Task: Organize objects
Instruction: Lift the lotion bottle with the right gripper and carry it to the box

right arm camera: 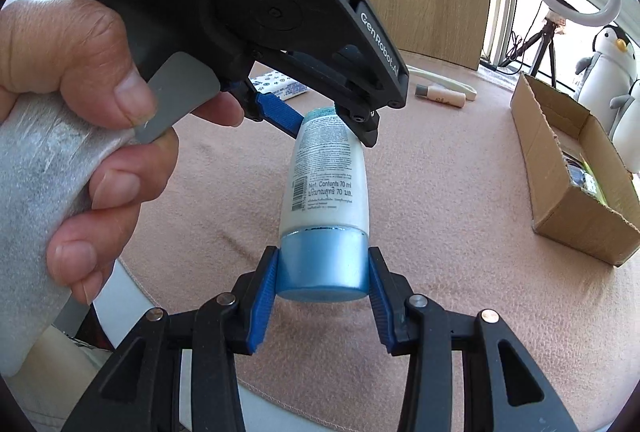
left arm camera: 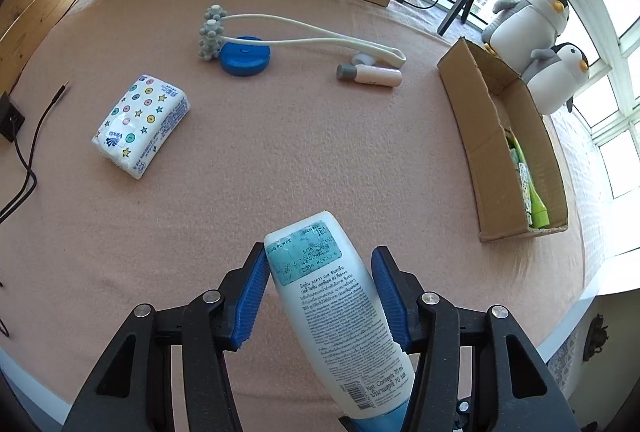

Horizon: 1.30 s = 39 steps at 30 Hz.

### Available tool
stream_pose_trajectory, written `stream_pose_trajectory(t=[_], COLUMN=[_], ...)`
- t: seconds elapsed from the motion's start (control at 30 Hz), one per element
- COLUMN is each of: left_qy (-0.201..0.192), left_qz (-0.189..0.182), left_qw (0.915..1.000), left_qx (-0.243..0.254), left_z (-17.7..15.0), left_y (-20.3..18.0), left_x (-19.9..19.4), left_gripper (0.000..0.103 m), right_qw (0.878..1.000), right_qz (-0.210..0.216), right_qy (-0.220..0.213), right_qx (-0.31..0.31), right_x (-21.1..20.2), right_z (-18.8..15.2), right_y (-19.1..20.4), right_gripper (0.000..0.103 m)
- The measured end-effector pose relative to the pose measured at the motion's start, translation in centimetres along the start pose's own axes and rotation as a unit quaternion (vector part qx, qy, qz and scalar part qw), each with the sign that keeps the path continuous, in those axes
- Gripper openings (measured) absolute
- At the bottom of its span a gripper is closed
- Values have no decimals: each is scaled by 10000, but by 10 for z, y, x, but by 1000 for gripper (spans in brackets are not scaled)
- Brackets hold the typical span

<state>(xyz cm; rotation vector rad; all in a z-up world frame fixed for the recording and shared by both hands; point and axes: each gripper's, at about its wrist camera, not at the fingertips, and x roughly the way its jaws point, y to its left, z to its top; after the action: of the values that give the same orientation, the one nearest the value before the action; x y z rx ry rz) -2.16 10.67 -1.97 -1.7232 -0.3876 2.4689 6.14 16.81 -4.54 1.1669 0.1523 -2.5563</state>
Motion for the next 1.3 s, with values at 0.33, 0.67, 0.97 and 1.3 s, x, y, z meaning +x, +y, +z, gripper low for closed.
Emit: stream_pose_trajectory(t=[0.33, 0.67, 0.97, 1.3], left_qy=[-421, -537, -553, -552], left_qz=[-125, -135, -214, -458], left_qw=[9985, 9973, 9943, 9866], left_qx=[312, 489, 889, 1463], left_z=[35, 49, 62, 80], left_y=[-27, -44, -86, -166], left_x=[-31, -36, -24, -3], left_gripper=[55, 55, 55, 55], right_qw=[9983, 9968, 9939, 9851], right_qz=[-222, -309, -518, -1010], right_qy=[-515, -701, -848, -1045], right_qx=[140, 215, 484, 924], right_x=[-19, -26, -36, -51], right_z=[29, 36, 37, 40], right_y=[-12, -18, -39, -92], right_gripper=[39, 39, 39, 39])
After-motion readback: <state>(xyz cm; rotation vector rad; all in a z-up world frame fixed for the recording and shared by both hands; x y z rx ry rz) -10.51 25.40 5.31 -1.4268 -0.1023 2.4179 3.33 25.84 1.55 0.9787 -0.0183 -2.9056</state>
